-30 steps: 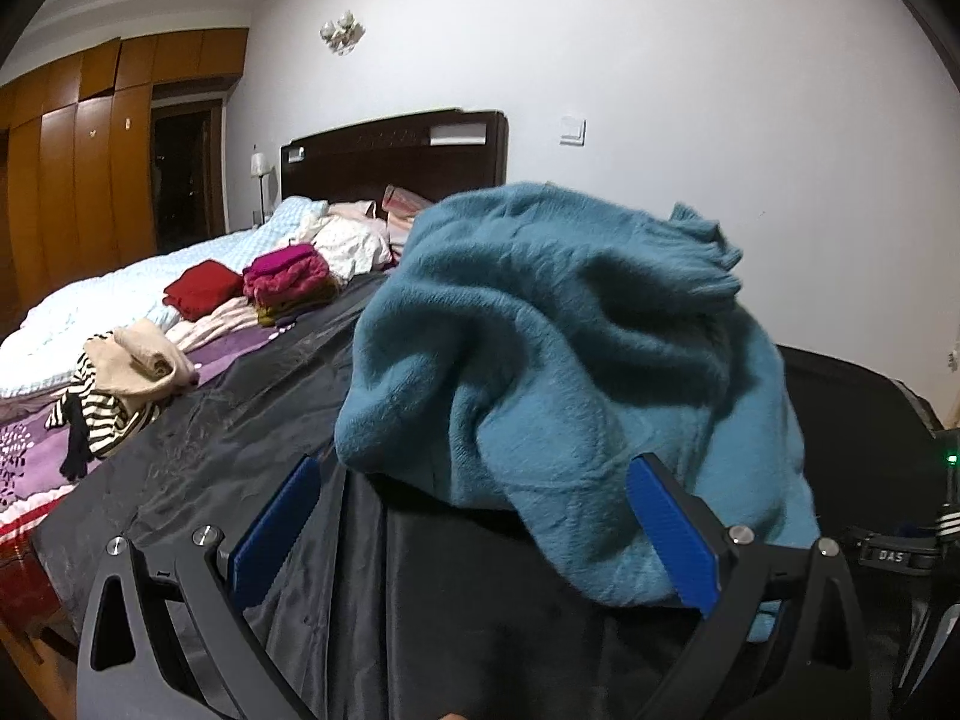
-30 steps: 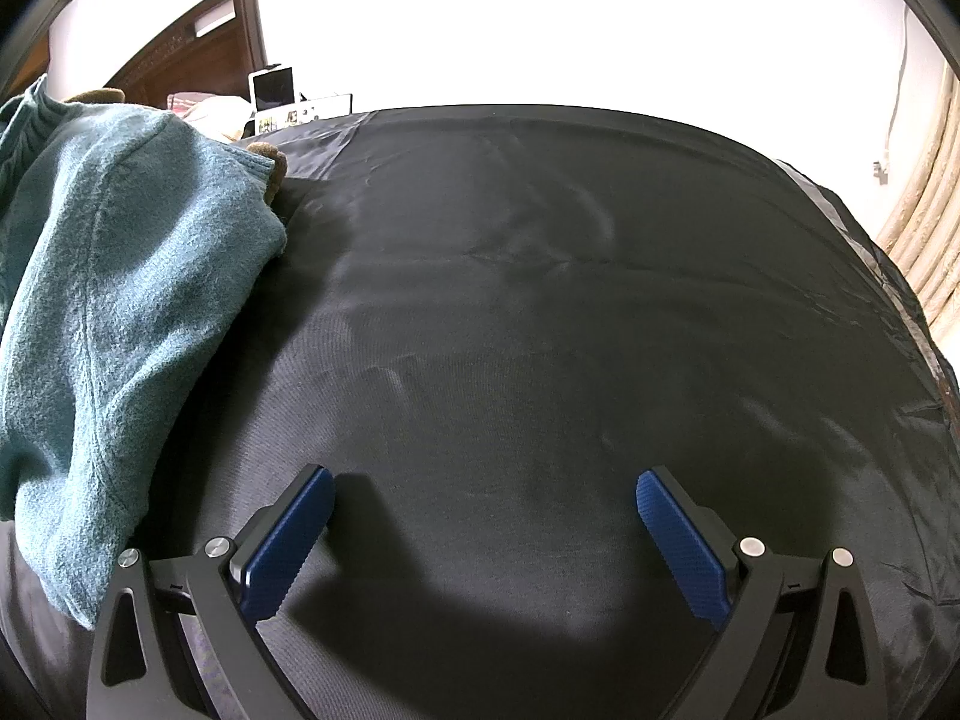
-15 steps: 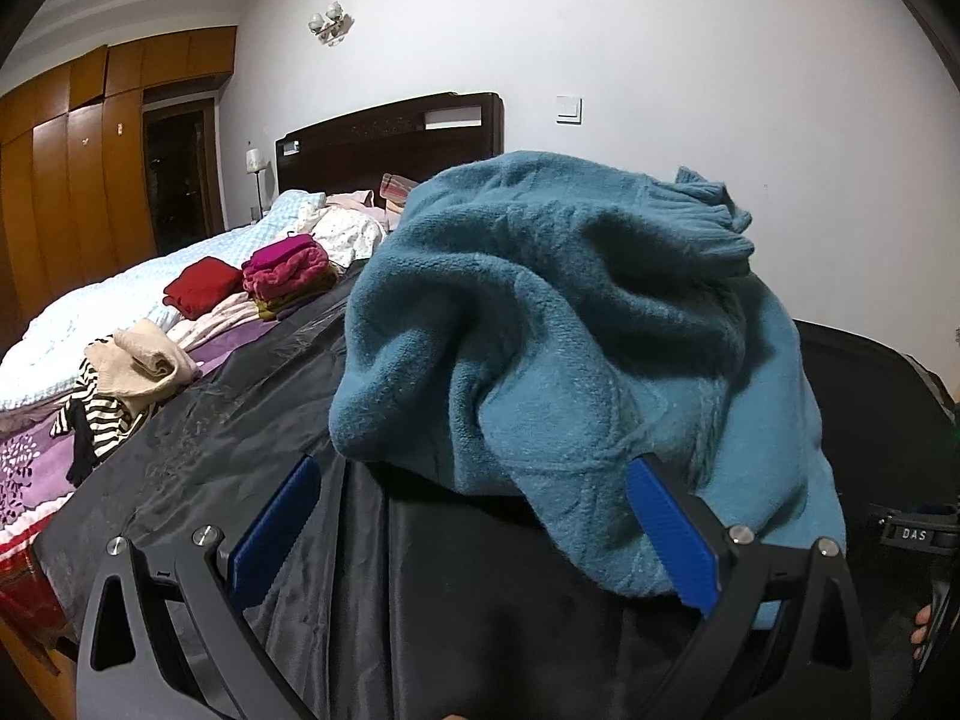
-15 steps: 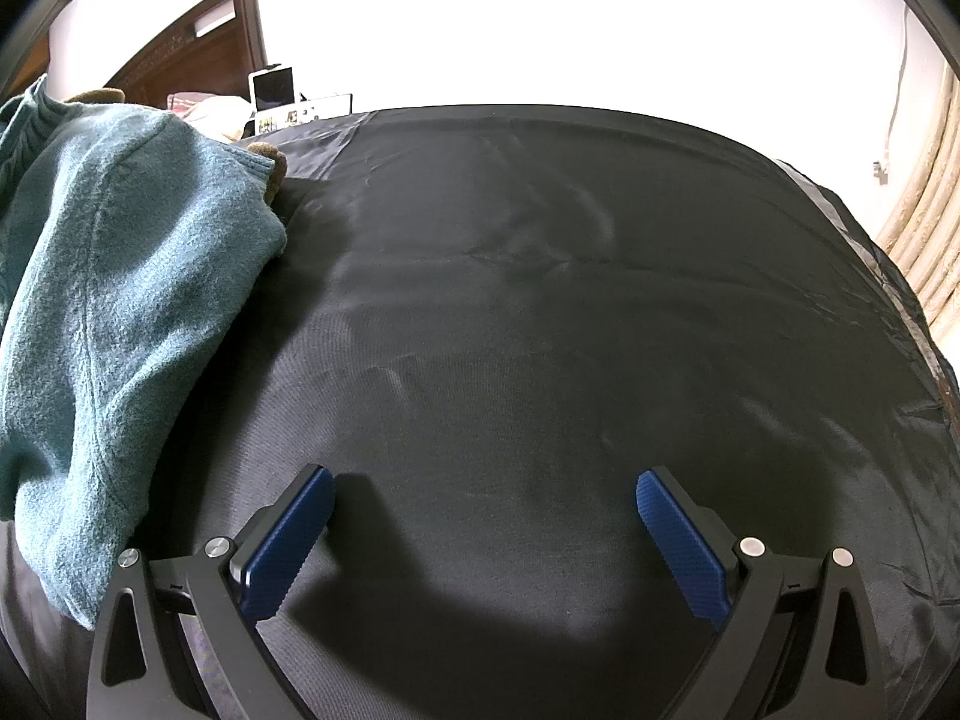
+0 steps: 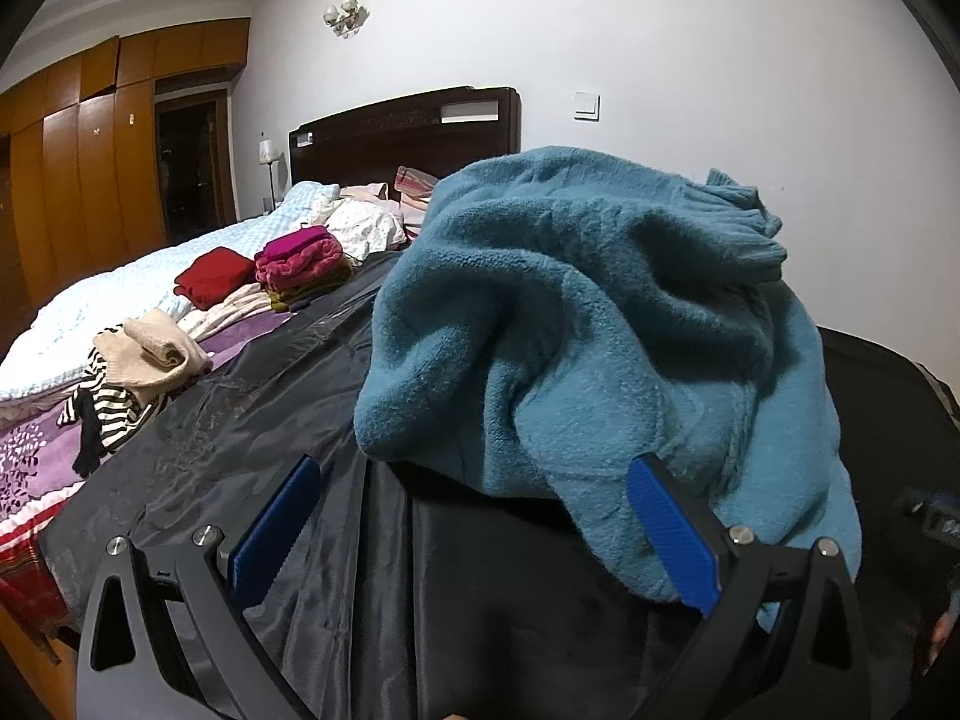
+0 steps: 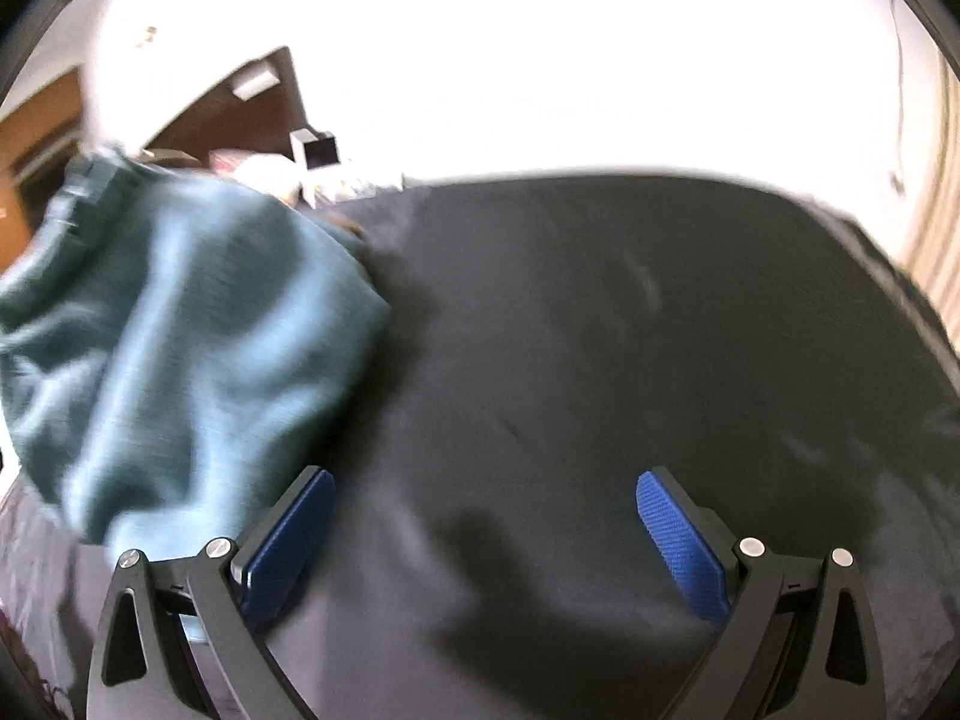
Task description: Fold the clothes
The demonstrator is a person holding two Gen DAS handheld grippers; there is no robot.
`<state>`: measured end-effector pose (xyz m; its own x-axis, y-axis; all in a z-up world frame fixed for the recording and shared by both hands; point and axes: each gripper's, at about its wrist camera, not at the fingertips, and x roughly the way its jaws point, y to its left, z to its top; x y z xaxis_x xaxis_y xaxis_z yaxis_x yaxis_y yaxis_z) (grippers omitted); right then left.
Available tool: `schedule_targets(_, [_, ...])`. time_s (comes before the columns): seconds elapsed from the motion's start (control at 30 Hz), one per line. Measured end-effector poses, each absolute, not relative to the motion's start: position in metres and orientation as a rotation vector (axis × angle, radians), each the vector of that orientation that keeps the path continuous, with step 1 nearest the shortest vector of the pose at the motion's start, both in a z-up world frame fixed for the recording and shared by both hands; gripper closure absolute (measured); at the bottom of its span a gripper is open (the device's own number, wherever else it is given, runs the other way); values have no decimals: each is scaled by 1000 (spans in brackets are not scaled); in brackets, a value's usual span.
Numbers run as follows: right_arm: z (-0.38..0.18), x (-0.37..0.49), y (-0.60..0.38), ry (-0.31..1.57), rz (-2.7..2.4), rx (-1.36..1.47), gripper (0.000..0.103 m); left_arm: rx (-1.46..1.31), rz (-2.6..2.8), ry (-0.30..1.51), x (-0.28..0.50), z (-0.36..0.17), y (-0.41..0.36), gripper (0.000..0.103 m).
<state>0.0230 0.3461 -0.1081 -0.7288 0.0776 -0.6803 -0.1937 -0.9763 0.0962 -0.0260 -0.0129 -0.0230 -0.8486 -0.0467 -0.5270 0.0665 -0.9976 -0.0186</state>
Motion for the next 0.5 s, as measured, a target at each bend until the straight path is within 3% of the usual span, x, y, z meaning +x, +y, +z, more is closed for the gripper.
schedule_targets(0.5, [-64,49,283,242,3095,-931,1,841,-2955,35,-27,-24,-14,1])
